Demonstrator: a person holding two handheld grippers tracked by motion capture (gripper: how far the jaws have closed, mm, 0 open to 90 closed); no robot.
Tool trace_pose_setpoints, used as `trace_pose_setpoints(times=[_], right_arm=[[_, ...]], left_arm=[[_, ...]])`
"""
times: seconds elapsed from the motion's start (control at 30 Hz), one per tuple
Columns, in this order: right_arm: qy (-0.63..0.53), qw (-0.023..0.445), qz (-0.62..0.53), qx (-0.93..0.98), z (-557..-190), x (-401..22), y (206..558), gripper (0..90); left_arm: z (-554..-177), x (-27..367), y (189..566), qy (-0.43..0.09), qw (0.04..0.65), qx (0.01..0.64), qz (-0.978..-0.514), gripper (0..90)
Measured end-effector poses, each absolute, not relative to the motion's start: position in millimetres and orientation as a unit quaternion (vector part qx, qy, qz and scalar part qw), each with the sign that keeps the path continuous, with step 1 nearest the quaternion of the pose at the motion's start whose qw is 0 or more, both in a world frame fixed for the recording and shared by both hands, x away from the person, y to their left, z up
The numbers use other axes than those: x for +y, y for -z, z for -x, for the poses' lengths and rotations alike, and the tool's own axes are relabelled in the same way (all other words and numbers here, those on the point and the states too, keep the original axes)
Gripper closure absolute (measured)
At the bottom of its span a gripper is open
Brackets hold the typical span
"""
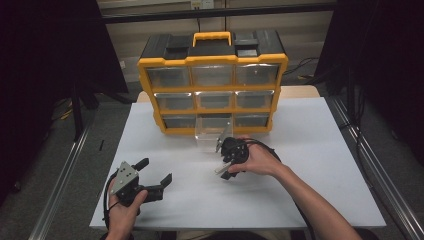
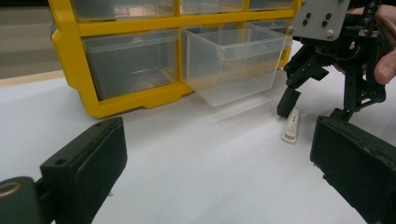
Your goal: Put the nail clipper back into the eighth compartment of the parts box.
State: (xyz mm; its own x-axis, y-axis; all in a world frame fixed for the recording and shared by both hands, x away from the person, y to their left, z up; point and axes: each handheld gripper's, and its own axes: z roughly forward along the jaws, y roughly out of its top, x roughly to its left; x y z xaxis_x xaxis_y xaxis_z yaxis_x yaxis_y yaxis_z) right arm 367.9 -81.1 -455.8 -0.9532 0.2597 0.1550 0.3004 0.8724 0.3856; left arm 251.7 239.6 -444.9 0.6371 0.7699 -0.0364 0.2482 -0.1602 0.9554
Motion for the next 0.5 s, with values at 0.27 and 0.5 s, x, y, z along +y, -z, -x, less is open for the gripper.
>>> trace_pose_setpoints(times=[0.27, 0.5], right_arm=[[0.203, 0.054, 0.130, -0.969, -371.2, -86.5, 455.0, 50.9], [0.189, 0.049, 0.141, -0.971, -369.1, -91.4, 453.5, 62.3]], left_arm=[[-251.4, 239.6, 444.9, -0.246, 0.540, 0.355, -0.723, 3.9], [-251.9, 240.0, 445.0, -0.239, 0.542, 0.353, -0.724, 3.9]])
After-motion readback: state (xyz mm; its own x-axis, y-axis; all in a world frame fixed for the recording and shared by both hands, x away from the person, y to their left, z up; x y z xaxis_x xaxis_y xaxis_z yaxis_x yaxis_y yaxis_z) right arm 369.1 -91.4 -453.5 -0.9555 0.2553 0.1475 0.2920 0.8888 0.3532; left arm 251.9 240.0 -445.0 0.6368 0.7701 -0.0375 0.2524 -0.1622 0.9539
